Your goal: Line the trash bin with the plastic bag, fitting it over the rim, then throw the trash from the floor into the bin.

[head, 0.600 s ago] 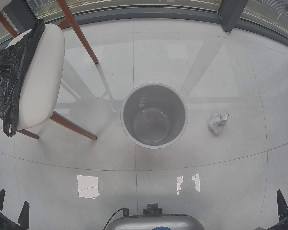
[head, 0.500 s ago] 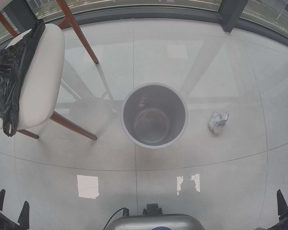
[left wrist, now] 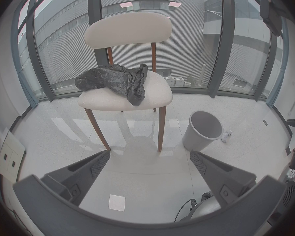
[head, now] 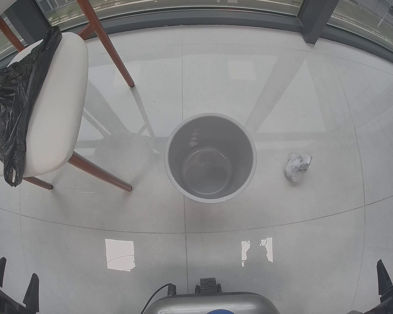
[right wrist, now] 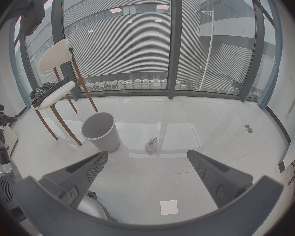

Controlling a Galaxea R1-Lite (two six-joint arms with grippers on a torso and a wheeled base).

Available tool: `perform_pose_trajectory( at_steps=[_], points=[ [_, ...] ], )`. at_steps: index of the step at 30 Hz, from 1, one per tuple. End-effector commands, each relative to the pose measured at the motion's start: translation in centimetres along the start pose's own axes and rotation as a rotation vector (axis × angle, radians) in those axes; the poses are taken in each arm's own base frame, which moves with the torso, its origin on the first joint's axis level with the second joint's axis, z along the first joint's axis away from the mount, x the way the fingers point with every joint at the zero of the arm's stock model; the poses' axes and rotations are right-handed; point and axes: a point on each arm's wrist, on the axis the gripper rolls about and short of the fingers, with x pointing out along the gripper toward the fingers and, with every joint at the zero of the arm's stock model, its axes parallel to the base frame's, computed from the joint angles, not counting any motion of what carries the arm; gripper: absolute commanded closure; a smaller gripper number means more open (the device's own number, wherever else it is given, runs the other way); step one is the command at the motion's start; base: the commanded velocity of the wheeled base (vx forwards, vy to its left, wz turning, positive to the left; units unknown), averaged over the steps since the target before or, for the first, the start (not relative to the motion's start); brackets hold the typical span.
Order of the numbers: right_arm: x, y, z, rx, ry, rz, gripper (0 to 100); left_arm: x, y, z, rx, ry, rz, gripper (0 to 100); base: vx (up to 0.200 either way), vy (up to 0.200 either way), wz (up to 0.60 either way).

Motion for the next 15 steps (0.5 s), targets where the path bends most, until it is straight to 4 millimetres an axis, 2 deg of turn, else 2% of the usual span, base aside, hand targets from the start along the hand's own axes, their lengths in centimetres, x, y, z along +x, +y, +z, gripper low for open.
perform_pose_trajectory(
  at_steps=[1,6,12,15],
  points=[
    [0.1,0.0,-0.5,-0.002,0.009,0.001,0,-0.9,0.0,4.8,-0.007,-0.16,-0.013,0,0.0,0.0,0.0],
    [0.1,0.0,-0.5,0.002,0.007,0.003,0,2.3,-0.1,9.8,-0.009,-0.018,-0.078,0,0.0,0.0,0.0],
    [0.1,0.0,-0.5,0.004,0.007,0.003,0,7.1,-0.5,12.6,-0.023,0.097,-0.043,0,0.0,0.0,0.0],
    [0.1,0.0,-0.5,0.004,0.009,0.003,0,9.8,-0.5,13.1,-0.019,0.115,-0.009,0,0.0,0.0,0.0]
  ],
)
